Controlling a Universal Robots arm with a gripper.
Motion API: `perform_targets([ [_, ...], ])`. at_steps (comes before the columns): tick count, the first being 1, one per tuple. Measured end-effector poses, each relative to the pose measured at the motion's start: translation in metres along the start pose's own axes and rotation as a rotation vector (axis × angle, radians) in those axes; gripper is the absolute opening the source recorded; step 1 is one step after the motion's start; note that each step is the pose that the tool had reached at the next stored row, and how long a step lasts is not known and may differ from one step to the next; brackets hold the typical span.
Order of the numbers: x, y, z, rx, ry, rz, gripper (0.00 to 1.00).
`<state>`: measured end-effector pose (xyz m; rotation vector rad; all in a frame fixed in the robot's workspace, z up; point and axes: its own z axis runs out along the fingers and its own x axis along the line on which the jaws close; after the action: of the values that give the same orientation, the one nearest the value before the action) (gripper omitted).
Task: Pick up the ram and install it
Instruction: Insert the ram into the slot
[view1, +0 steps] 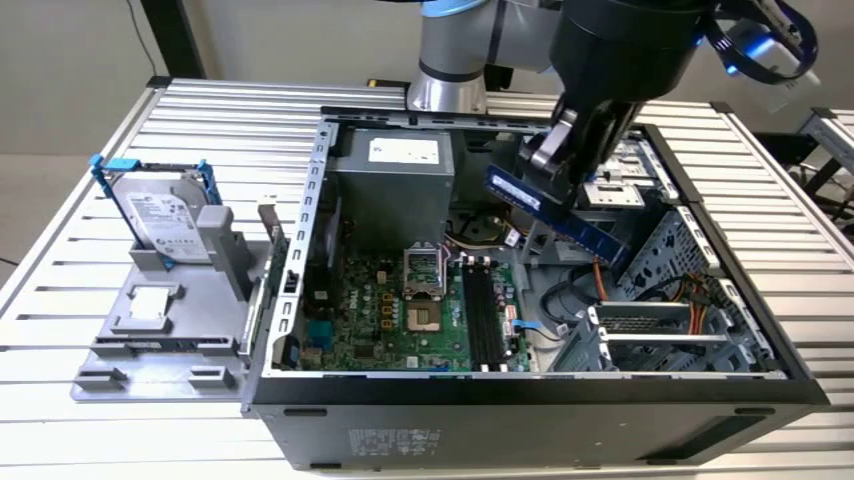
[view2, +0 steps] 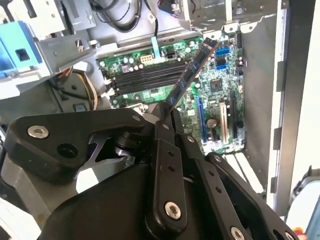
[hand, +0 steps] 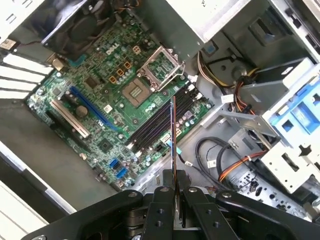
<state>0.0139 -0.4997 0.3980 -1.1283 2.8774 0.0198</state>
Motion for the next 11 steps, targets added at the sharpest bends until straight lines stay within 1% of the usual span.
perform_targets([
  [11, 0.0000, 0.0000, 0.0003, 0.0104, 0.0014, 0.200, 0.00],
])
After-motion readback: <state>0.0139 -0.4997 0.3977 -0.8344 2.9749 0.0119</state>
